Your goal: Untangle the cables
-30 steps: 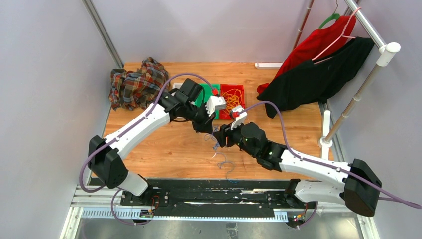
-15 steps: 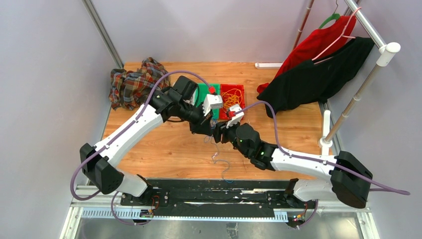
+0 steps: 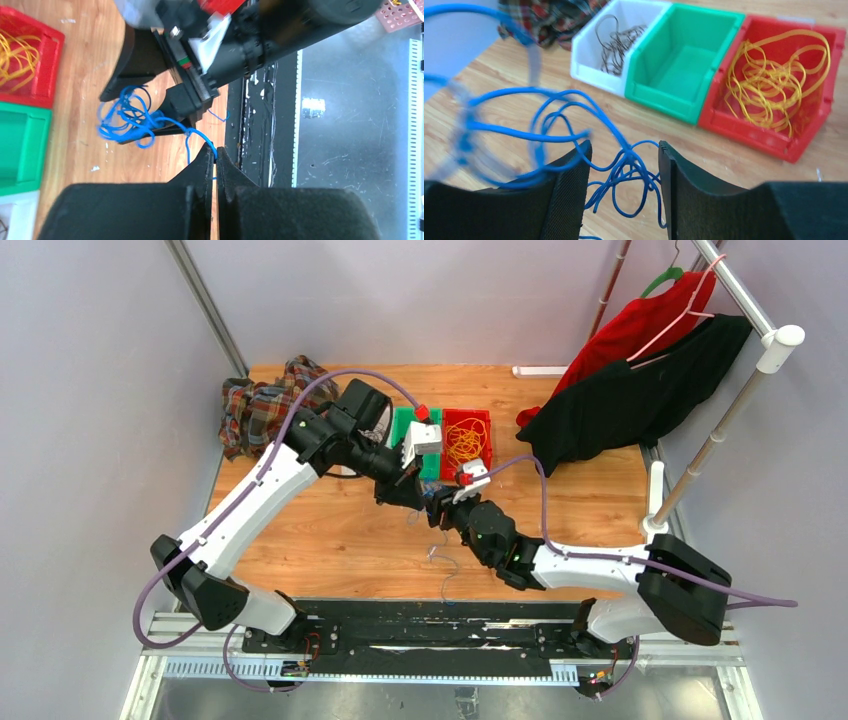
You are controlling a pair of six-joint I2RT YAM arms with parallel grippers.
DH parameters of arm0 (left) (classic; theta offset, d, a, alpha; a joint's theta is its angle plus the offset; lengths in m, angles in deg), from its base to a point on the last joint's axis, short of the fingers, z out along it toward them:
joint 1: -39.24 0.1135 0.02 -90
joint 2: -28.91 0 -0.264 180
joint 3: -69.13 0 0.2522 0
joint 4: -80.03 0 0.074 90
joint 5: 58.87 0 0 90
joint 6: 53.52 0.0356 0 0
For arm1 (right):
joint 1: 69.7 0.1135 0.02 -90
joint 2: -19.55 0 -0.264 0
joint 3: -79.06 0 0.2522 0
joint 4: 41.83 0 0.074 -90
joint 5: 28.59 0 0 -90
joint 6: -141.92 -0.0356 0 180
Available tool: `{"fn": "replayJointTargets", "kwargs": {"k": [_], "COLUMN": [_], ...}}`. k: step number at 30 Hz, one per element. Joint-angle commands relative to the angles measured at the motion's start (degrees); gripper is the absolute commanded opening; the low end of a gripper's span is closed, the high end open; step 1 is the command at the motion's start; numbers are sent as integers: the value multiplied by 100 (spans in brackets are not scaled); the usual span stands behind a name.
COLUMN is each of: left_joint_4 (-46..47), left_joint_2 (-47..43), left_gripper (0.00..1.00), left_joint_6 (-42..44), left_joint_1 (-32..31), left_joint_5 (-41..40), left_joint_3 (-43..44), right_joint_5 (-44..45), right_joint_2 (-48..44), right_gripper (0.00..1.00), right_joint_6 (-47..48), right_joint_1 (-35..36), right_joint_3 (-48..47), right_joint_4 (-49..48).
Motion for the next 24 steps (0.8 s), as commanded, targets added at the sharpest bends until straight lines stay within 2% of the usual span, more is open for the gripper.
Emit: {"fn": "replayJointTargets", "kwargs": {"k": [1, 4, 9, 12, 18, 24], "left_joint_4": [-444, -632, -837, -1001, -1062, -1048], "left_joint_2": [-146, -159, -133, -72, -33, 230], "left_gripper": [1, 1, 1, 0, 0, 0], "left_joint_6": [308, 381, 522, 677, 1055, 1369], "left_joint_1": [-32, -32, -36, -32, -23, 3], "left_joint_5": [313, 312, -39, -500, -1700, -2858], "left_joint_3": [483, 693, 1072, 1508, 2479, 3724], "right_joint_5": [525, 625, 677, 720, 851, 962], "right_joint_2": [87, 53, -78, -157, -353, -671], "right_gripper": [51, 49, 37, 31, 11, 1], "right_joint_6": [-347, -539, -850, -1048, -1475, -1867], "right_joint_1": [13, -11, -61, -92, -111, -109], "right_joint_3": [529, 823, 1193, 1386, 1806, 2198], "right_joint_4": [-294, -335, -275, -132, 145, 460]}}
